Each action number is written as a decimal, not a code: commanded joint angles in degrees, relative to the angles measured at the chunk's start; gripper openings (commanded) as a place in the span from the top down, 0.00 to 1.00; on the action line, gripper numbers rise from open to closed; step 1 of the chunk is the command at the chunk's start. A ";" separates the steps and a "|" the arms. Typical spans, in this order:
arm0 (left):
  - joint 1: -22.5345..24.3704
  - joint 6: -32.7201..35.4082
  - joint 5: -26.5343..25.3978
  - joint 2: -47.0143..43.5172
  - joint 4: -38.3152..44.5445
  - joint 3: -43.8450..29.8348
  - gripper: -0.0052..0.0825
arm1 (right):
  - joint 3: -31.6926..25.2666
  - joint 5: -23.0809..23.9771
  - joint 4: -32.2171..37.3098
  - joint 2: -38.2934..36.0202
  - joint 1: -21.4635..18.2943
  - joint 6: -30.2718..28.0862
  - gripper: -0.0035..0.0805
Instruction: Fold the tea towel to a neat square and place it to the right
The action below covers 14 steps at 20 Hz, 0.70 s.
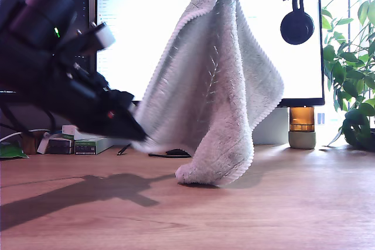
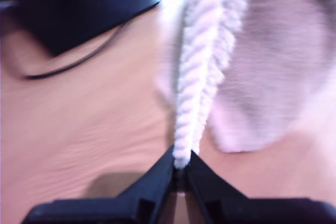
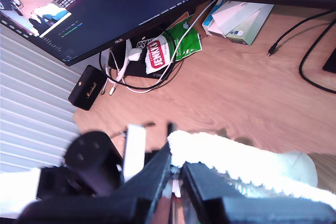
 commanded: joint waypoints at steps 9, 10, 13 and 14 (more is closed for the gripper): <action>5.01 12.92 -9.79 -17.07 -27.87 18.82 0.97 | 0.52 1.44 -0.48 -0.57 -1.05 -0.35 0.97; 5.18 13.31 -9.75 -17.62 -30.91 20.63 0.97 | 0.55 1.36 -0.81 -0.57 -1.03 -0.35 0.97; 5.11 13.29 -8.61 -19.71 -39.47 23.63 0.97 | 0.63 0.87 -4.17 -1.42 -1.03 -0.52 0.97; 5.03 13.29 -7.74 -20.48 -42.27 23.80 0.97 | 0.63 0.87 -6.16 -2.05 -1.03 -1.51 0.97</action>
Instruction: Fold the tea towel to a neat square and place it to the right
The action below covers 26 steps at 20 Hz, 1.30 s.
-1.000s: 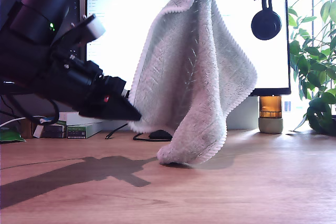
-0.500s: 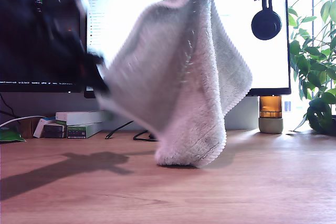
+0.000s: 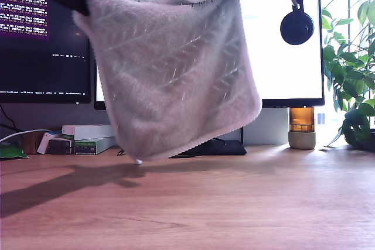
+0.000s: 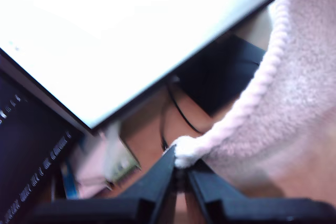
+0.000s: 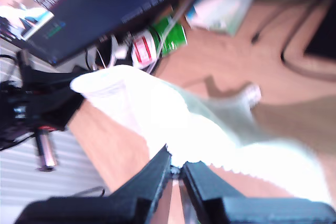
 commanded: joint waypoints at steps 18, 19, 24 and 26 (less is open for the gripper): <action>-5.60 -10.80 -0.52 -13.57 -17.81 -7.02 0.97 | -8.68 7.41 -15.23 -7.91 5.77 -11.72 0.97; -5.95 -11.06 -0.96 -15.23 -18.73 -7.08 0.97 | -9.60 7.43 -15.04 -8.96 6.08 -11.72 0.97; -5.95 -10.21 -1.14 -14.88 -16.31 -7.10 0.97 | -10.36 7.69 -10.62 -8.22 5.25 -11.43 0.97; -5.64 -9.27 -1.11 -11.37 -13.55 -7.37 0.97 | -10.36 7.65 -8.66 -5.68 5.27 -11.17 0.97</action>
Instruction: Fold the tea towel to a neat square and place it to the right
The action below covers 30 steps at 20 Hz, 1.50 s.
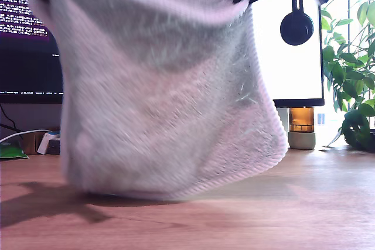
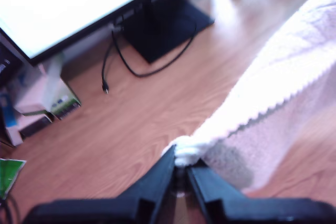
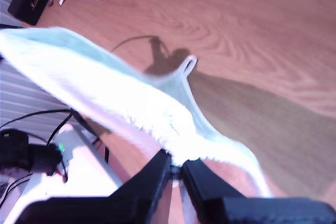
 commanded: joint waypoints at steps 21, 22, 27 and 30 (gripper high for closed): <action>2.12 0.50 1.03 9.03 10.10 -5.25 0.97 | -1.03 1.40 0.37 6.14 -1.68 -2.49 0.97; 2.05 -0.11 1.64 9.03 10.56 -7.65 0.97 | -2.05 1.51 -0.31 6.14 -1.53 -2.93 0.97; -1.27 -4.68 1.60 8.98 13.27 -15.19 0.97 | -11.15 0.96 -0.57 6.14 -1.53 -2.93 0.97; -4.35 -7.56 2.51 8.94 13.66 -15.80 0.97 | -16.33 0.81 0.22 6.14 -1.53 -2.91 0.97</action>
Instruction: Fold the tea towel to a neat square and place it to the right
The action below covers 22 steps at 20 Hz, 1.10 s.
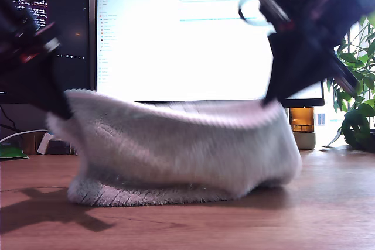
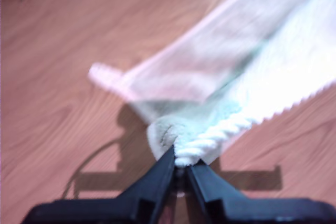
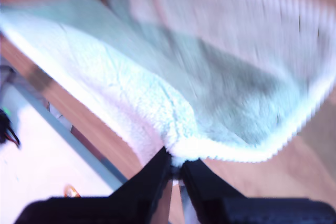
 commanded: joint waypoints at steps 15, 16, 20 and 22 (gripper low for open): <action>-14.23 -12.33 0.92 -0.09 -11.78 -5.16 0.97 | -6.91 -2.10 -7.98 -0.07 3.04 -2.60 0.97; -14.23 -12.35 0.96 -0.09 -12.26 -5.16 0.97 | -6.91 -1.16 -9.07 -0.07 3.30 -2.82 0.97; -14.27 -14.03 4.13 -0.09 -13.00 -5.16 0.96 | -6.91 0.68 -10.62 -0.07 5.01 -3.17 0.85; -14.36 -14.03 4.44 -0.09 -12.96 -5.16 0.82 | -6.91 0.70 -11.15 -0.07 6.08 -3.19 0.69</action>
